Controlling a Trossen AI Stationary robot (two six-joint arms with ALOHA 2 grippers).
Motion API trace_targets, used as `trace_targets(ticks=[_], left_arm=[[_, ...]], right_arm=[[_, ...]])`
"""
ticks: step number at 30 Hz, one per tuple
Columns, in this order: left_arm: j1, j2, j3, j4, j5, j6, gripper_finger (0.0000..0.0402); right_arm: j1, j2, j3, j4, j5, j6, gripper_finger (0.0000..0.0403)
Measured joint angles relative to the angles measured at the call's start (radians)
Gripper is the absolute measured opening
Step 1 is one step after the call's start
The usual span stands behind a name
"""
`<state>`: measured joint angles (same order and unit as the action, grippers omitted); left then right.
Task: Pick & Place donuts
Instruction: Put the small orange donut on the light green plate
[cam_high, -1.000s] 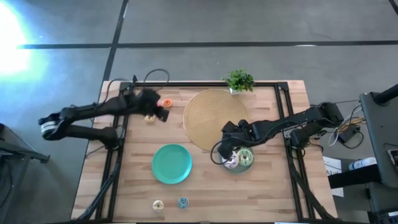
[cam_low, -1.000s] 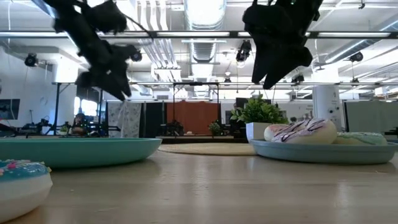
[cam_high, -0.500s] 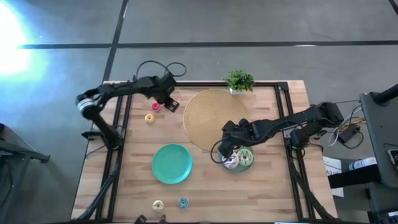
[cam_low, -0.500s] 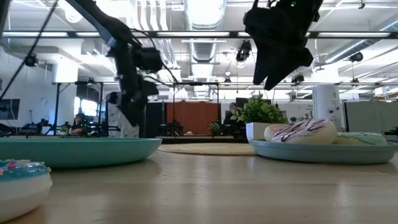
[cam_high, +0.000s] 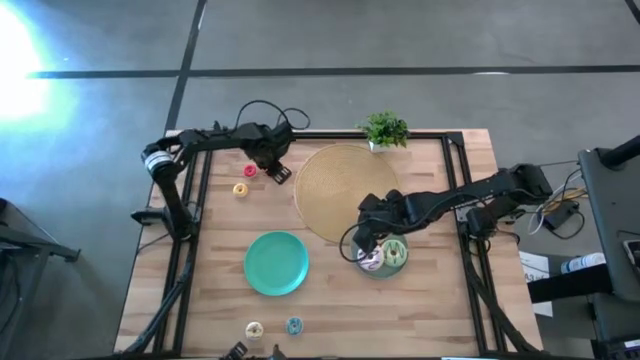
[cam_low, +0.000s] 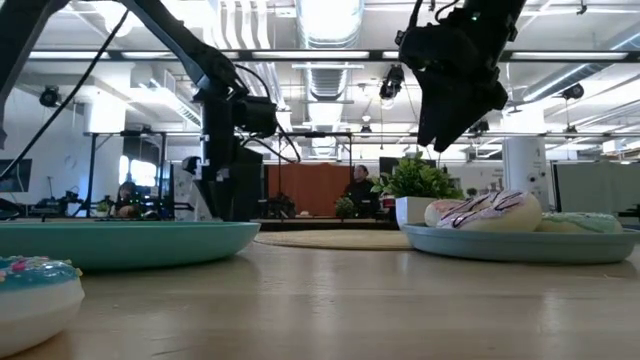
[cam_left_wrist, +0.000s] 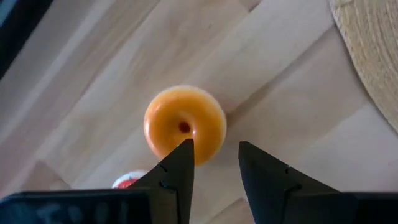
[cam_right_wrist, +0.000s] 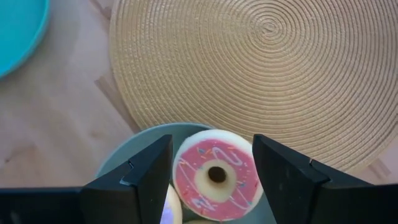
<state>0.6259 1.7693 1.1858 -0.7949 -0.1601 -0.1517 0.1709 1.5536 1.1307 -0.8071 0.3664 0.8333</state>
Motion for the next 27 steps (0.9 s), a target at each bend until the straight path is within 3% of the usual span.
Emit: trace_targets(ticks=[10, 14, 20, 24, 27], left_arm=[[-0.002, 0.047, -0.028, 0.054, -0.140, 0.075, 0.0101], [-0.001, 0.070, -0.028, 0.080, -0.146, 0.092, 0.0087], [0.000, 0.098, -0.025, 0.084, -0.154, 0.118, 0.0011], [0.001, 0.073, -0.029, 0.087, -0.135, 0.119, 0.0003], [0.001, 0.010, -0.030, 0.079, -0.053, 0.100, 0.0001]], right_arm=[[-0.012, 0.000, -0.011, 0.001, 0.000, -0.003, 0.0214], [-0.012, -0.001, -0.011, 0.002, 0.000, -0.001, 0.0214], [-0.012, -0.001, -0.011, 0.011, 0.000, 0.000, 0.0215], [-0.012, -0.003, -0.011, 0.042, 0.000, -0.016, 0.0215], [-0.014, -0.004, -0.010, 0.088, -0.001, -0.052, 0.0214]])
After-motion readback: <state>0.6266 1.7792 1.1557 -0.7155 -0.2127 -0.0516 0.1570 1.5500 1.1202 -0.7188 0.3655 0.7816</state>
